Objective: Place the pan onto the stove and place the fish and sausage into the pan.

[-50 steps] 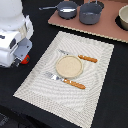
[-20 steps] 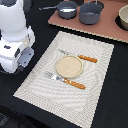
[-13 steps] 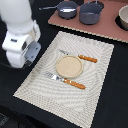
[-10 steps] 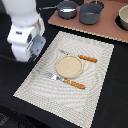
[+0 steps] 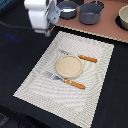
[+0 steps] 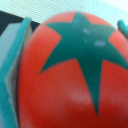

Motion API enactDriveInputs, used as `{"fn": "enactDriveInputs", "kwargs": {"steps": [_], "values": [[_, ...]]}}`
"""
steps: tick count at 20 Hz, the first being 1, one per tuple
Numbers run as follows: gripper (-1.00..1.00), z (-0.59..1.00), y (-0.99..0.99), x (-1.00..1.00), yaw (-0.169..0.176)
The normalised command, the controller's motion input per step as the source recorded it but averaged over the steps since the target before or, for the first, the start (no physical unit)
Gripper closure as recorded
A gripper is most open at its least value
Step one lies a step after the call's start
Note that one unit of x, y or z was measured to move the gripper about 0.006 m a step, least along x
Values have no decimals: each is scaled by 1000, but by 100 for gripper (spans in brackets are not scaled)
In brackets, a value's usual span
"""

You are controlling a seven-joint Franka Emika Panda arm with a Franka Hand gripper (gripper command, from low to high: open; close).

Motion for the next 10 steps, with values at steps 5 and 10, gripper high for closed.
{"fn": "enactDriveInputs", "kwargs": {"steps": [5, 10], "values": [[100, -49, 975, 115, 0], [100, -130, 963, 28, 0]]}}
